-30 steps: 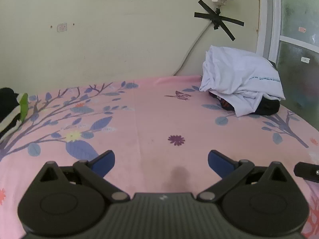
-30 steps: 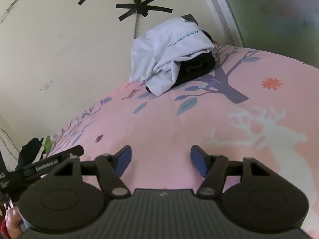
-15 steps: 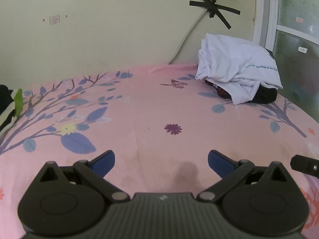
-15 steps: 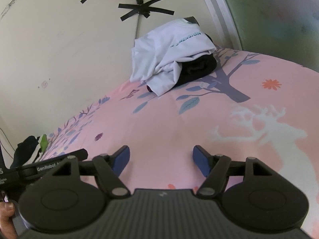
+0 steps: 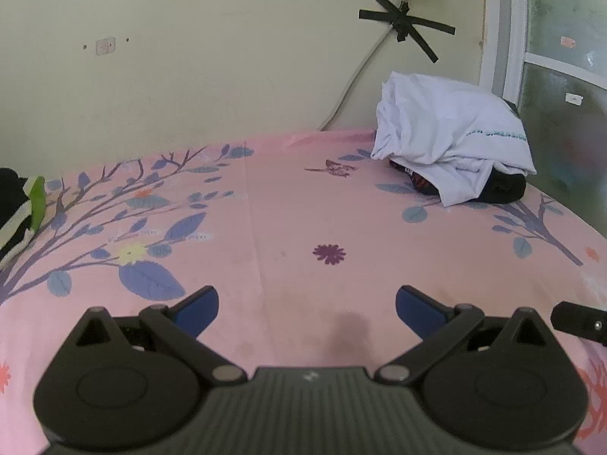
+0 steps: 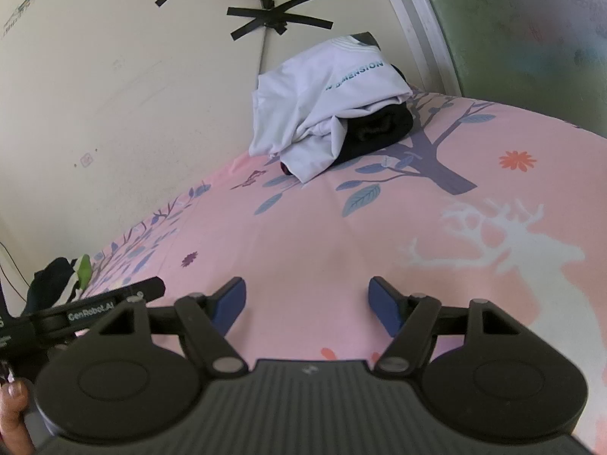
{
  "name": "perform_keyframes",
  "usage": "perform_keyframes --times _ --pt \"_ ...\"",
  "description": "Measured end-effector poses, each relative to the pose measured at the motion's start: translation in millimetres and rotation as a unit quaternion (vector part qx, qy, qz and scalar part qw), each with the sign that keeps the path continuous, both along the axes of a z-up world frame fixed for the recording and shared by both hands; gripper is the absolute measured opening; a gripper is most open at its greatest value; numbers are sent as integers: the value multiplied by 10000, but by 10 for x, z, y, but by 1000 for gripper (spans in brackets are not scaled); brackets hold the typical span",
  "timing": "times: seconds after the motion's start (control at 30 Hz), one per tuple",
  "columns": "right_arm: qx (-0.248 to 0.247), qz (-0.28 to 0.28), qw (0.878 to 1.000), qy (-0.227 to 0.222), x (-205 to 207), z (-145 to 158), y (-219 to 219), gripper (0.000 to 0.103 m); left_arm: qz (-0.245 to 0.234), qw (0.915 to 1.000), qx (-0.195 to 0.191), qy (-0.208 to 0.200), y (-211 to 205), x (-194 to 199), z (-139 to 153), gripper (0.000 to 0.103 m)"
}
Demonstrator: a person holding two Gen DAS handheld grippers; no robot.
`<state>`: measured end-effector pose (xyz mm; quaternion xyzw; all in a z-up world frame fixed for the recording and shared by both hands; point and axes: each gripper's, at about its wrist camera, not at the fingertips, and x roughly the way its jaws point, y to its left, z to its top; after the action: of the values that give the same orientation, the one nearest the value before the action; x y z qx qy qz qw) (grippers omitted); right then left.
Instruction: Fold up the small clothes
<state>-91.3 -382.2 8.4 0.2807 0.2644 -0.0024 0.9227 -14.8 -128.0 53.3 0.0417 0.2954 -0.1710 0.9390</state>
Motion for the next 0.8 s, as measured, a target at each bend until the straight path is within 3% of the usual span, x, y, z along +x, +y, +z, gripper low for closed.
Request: perform_keyframes --times 0.17,0.4,0.8 --pt "-1 2 10000 0 1 -3 3 66 8 9995 81 -308 -6 -72 41 103" --pt "1 7 10000 2 7 -4 1 66 -75 9988 213 -443 -51 -115 55 103" --pt "11 24 10000 18 12 3 10 67 -11 9994 251 -220 -49 -91 55 103"
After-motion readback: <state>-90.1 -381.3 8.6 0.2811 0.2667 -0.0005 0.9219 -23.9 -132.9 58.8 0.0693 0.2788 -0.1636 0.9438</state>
